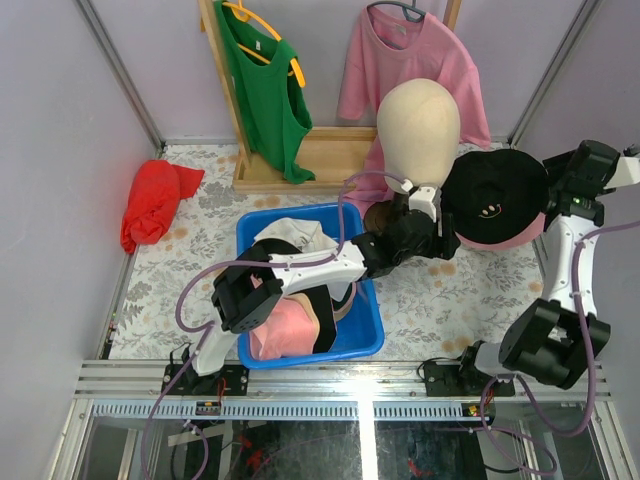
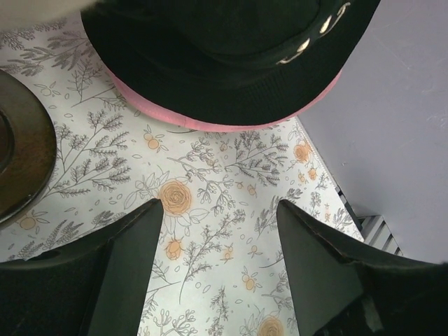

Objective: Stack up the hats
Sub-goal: Stack the hat on the hat.

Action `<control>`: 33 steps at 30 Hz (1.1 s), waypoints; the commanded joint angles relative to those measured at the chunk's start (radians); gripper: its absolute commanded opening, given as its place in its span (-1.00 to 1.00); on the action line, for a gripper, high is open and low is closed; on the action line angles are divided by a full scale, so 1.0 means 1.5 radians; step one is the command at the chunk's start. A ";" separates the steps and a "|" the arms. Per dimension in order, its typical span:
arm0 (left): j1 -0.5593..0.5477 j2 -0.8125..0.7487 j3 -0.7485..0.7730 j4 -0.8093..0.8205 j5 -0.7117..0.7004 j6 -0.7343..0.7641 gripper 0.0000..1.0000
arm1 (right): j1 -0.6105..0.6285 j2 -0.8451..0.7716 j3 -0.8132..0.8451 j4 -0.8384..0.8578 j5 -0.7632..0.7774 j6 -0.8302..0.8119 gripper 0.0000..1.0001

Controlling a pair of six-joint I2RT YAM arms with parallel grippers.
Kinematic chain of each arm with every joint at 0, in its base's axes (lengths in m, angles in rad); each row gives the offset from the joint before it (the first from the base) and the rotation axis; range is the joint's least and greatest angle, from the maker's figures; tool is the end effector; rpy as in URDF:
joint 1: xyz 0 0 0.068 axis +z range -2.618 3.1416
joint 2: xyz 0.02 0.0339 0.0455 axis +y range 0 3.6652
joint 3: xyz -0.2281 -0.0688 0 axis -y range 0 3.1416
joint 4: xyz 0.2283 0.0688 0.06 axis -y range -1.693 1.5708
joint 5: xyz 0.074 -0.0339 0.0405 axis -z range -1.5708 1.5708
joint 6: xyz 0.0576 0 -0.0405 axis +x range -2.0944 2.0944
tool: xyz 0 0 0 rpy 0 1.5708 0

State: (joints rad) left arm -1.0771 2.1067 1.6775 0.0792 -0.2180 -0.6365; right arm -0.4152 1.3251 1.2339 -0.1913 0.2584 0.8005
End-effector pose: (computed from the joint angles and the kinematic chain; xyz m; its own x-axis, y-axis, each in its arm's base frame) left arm 0.2438 -0.4268 0.2245 -0.5845 -0.1385 -0.7995 0.5174 0.6954 -0.4987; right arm 0.2886 -0.1433 0.3376 0.2634 0.6422 -0.7199 0.6110 0.4664 0.6397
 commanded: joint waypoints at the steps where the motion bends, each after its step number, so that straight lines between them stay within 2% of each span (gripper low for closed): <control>1: 0.023 0.003 0.005 0.058 0.009 -0.009 0.32 | -0.030 0.045 0.066 0.051 -0.119 -0.001 0.26; 10: 0.039 0.008 0.005 0.079 0.050 -0.011 0.32 | -0.064 0.133 0.109 0.066 -0.245 -0.012 0.30; 21: 0.038 0.016 0.016 0.078 0.061 -0.010 0.32 | -0.068 0.148 0.069 0.099 -0.295 -0.031 0.27; 33: 0.039 0.009 0.006 0.079 0.068 -0.020 0.32 | -0.068 0.133 0.033 0.073 -0.291 -0.052 0.23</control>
State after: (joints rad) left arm -1.0325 2.1120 1.6752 0.1272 -0.1139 -0.6533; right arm -0.5129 1.5478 1.2964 -0.0925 -0.1520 0.7509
